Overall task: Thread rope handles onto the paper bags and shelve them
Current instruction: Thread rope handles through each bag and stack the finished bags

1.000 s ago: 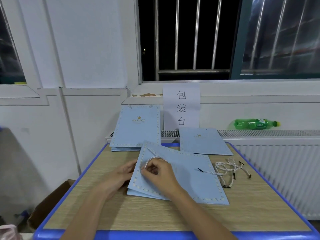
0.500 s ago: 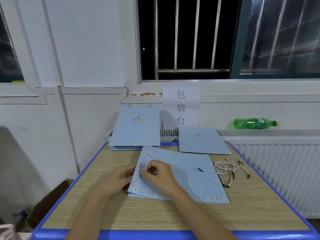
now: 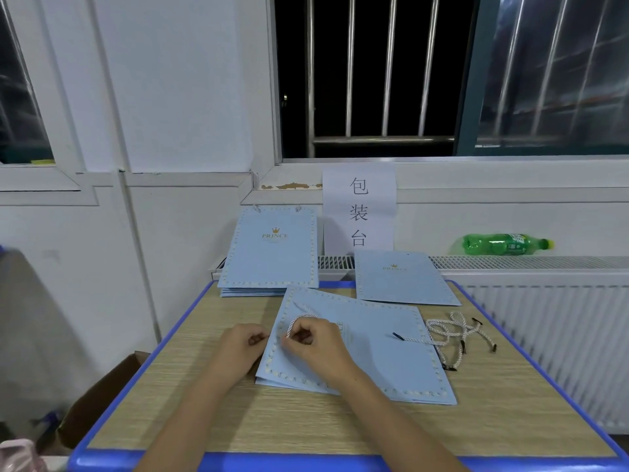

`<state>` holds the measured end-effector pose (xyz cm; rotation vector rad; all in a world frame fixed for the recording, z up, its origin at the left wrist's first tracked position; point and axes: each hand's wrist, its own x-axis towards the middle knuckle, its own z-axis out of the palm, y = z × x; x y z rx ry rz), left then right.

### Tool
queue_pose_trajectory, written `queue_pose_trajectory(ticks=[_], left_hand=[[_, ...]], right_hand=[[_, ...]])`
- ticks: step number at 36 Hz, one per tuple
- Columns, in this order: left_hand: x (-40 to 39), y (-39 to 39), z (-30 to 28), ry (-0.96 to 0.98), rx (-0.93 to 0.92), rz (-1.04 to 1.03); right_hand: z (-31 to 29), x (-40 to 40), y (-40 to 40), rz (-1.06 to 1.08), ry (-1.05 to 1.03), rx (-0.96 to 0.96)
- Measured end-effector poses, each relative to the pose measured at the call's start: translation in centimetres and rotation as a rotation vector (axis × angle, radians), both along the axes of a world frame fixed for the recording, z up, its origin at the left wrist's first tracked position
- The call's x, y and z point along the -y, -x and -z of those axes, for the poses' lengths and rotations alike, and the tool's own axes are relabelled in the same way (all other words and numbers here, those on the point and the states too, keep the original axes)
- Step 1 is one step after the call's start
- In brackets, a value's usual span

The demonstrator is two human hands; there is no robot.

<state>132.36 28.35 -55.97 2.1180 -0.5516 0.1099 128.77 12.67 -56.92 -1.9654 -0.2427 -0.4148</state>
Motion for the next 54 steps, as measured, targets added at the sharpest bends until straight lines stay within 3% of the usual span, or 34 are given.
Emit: queue_pose_trajectory(ticks=[6, 11, 18, 23, 26, 29, 31, 35, 36, 38, 41, 45, 49, 52, 54], left_hand=[[0.3, -0.6, 0.6, 0.126, -0.109, -0.064], [0.2, 0.1, -0.5, 0.233, -0.326, -0.02], [0.2, 0.0, -1.0, 0.219, -0.445, 0.048], [0.2, 0.1, -0.3, 0.097, -0.334, 0.138], [0.6, 0.2, -0.2, 0.186, -0.295, 0.112], [1.0, 0.6, -0.1, 0.207, -0.123, 0.093], [1.0, 0.4, 0.4, 0.103, 0.014, 0.127], [1.4, -0.5, 1.0, -0.305, 0.178, 0.09], [1.7, -0.5, 0.9, -0.303, 0.183, 0.087], [2.5, 0.3, 0.0, -0.127, 0.105, 0.15], [3.2, 1.1, -1.7, 0.28, -0.194, 0.319], [3.1, 0.6, -3.0, 0.483, -0.421, 0.346], [2.4, 0.6, -4.0, 0.586, -0.527, 0.284], [0.9, -0.5, -4.5, 0.95, -0.599, 0.263], [-0.5, -1.6, -4.7, 1.045, -0.58, 0.166]], right_hand=[[-0.1, 0.2, -0.2, 0.017, -0.108, 0.008], [-0.2, 0.4, -0.3, 0.023, -0.156, 0.009], [-0.1, 0.3, -0.3, 0.027, -0.125, -0.021], [-0.3, 0.4, -0.1, -0.006, -0.266, -0.048], [-0.5, 0.6, 0.1, -0.019, -0.339, -0.038], [-0.5, 0.5, 0.2, -0.031, -0.352, -0.013], [-0.4, 0.2, 0.1, -0.014, -0.241, 0.038], [0.1, -0.2, 0.0, 0.022, 0.142, 0.142], [0.2, -0.2, 0.0, 0.032, 0.174, 0.162], [0.1, -0.2, 0.3, 0.058, 0.117, 0.206], [-0.4, -0.1, 0.7, 0.074, -0.061, 0.287], [-0.7, -0.4, 1.2, 0.028, -0.079, 0.308], [-0.6, -0.3, 1.6, 0.004, -0.023, 0.236], [-0.5, 0.0, 1.7, 0.026, 0.001, 0.165], [-0.5, 0.1, 1.6, 0.053, 0.028, 0.121]])
